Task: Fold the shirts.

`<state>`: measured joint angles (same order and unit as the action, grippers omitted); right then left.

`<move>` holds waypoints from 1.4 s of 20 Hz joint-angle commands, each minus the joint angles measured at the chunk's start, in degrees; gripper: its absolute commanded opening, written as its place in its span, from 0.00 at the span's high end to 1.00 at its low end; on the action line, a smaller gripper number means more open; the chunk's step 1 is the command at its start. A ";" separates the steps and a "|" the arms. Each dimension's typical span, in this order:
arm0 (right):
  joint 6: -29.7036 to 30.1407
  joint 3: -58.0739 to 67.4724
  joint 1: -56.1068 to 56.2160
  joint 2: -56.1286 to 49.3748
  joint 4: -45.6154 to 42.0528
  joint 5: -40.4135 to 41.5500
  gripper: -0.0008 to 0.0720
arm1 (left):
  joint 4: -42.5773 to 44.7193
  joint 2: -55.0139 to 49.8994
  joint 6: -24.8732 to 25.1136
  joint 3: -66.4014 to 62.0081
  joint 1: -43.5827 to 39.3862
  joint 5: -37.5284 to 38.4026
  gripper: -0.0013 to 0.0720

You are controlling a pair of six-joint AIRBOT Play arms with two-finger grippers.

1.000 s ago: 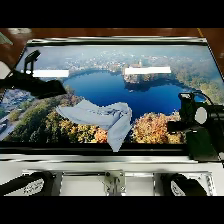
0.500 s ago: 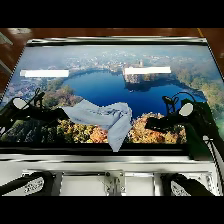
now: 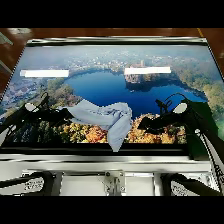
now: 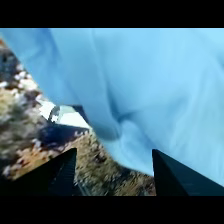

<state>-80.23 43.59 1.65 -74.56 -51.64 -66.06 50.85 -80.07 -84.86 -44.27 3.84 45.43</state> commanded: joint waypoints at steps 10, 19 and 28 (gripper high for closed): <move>7.69 -0.02 7.34 -0.31 10.60 3.78 0.17 | -4.39 -3.08 4.31 -0.17 -2.86 -5.92 0.93; 8.50 3.72 14.60 -0.55 10.14 24.37 0.17 | -4.37 2.14 7.76 -0.26 -2.84 -5.79 0.93; 8.20 4.94 14.23 -7.15 14.73 22.29 0.90 | -4.37 3.67 10.05 -1.07 -3.39 -2.71 0.93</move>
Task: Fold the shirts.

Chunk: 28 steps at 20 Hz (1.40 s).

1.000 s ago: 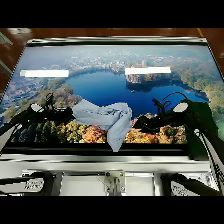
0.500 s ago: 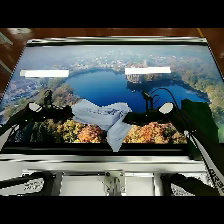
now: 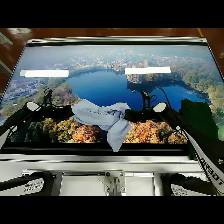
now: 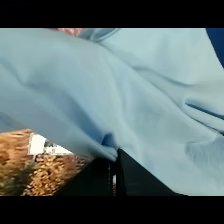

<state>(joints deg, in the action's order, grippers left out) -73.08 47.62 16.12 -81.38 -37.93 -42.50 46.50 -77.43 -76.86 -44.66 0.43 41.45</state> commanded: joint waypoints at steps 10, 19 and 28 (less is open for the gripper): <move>1.64 34.84 -6.01 25.07 -19.30 -21.31 0.90 | 2.19 28.89 5.70 -37.59 -0.20 5.62 0.93; -8.37 42.53 -6.01 36.98 -21.31 -44.54 0.90 | 12.07 37.70 0.42 -50.88 -0.20 18.18 0.93; -23.98 27.63 -5.79 36.33 -26.27 -63.17 0.90 | 32.65 37.18 -2.47 -40.68 -0.20 28.68 0.93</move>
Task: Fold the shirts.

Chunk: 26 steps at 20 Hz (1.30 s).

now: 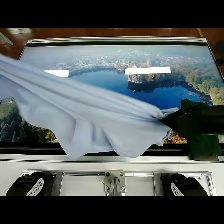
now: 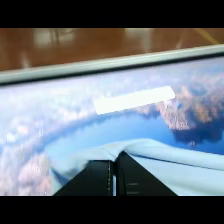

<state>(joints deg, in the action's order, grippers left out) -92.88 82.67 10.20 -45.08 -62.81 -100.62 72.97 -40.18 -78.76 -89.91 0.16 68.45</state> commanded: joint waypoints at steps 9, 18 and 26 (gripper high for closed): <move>-4.07 -31.19 0.61 -15.10 0.15 44.81 0.90 | -4.85 -13.40 -0.59 27.32 0.04 -20.35 0.93; -3.89 -31.19 0.61 -36.85 16.83 75.63 0.85 | -16.68 -39.10 -0.59 27.52 -1.07 -33.70 0.90; 8.41 -27.63 -8.59 -27.93 6.62 57.83 0.34 | -17.46 -41.79 -0.81 21.49 9.64 -4.24 0.15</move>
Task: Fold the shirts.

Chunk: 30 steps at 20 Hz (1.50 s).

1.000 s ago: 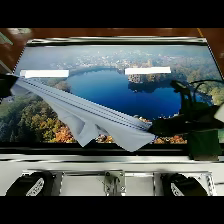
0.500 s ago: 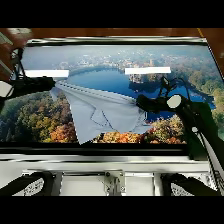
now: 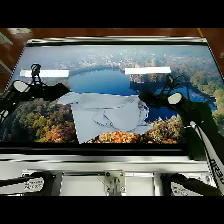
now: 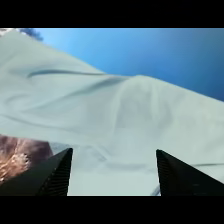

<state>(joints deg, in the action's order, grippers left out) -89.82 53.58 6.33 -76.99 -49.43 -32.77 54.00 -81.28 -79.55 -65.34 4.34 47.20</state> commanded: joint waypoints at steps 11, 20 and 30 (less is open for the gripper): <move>9.55 -5.29 -25.97 10.01 -13.31 -38.32 0.05 | -11.26 4.17 8.63 31.36 10.67 29.46 0.00; 9.51 -5.40 -25.51 10.01 -12.33 -37.59 0.05 | -22.77 2.64 9.44 36.76 -0.22 13.40 0.00; 10.27 -7.65 -18.49 7.08 -11.21 -36.96 0.05 | -31.56 0.48 12.11 36.48 -2.60 8.68 0.81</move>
<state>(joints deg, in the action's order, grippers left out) -80.47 46.85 -15.94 -68.18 -60.62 -70.37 26.37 -80.66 -69.30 -28.67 2.85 56.45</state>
